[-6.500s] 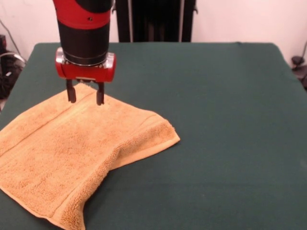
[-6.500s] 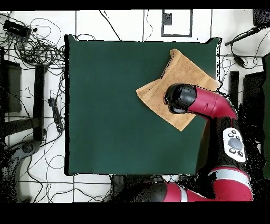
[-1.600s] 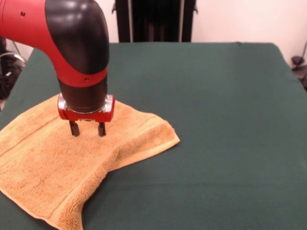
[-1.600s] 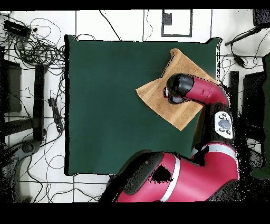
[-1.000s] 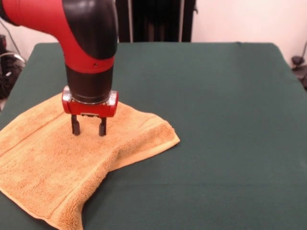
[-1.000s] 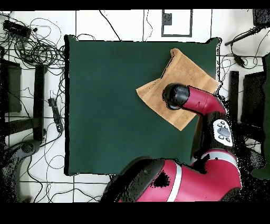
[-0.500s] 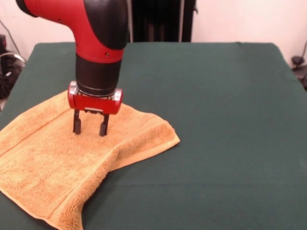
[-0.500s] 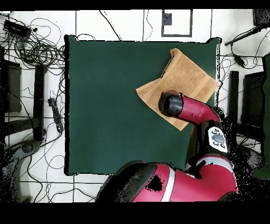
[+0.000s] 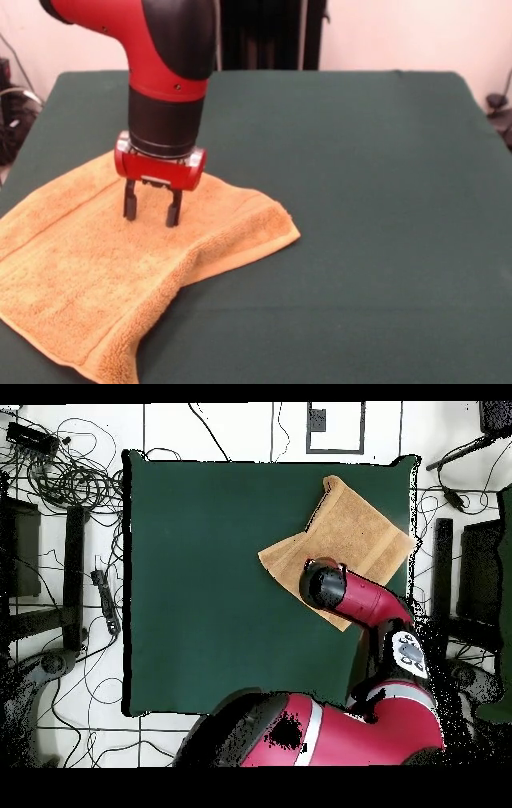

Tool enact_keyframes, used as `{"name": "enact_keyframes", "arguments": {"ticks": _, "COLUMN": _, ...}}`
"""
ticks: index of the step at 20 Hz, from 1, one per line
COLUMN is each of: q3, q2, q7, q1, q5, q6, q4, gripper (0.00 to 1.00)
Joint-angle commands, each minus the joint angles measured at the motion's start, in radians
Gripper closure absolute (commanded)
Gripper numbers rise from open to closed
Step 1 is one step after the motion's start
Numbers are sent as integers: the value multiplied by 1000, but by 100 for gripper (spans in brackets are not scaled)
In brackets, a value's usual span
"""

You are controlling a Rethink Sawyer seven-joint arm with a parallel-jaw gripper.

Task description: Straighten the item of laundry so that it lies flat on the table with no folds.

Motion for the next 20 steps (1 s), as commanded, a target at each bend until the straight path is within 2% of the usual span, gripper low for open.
{"name": "enact_keyframes", "arguments": {"ticks": 1, "q3": 107, "q2": 168, "q7": 350, "q1": 94, "q5": 76, "q6": -107, "q4": 181, "gripper": 0}}
{"name": "enact_keyframes", "arguments": {"ticks": 3, "q3": 112, "q2": 158, "q7": 351, "q1": 98, "q5": 70, "q6": -143, "q4": 207, "gripper": 0}}
{"name": "enact_keyframes", "arguments": {"ticks": 8, "q3": 99, "q2": 109, "q7": 298, "q1": 124, "q5": 42, "q6": -89, "q4": 243, "gripper": 0}}
{"name": "enact_keyframes", "arguments": {"ticks": 20, "q3": 144, "q2": 97, "q7": 323, "q1": 110, "q5": 115, "q6": -100, "q4": 296, "gripper": 0}}
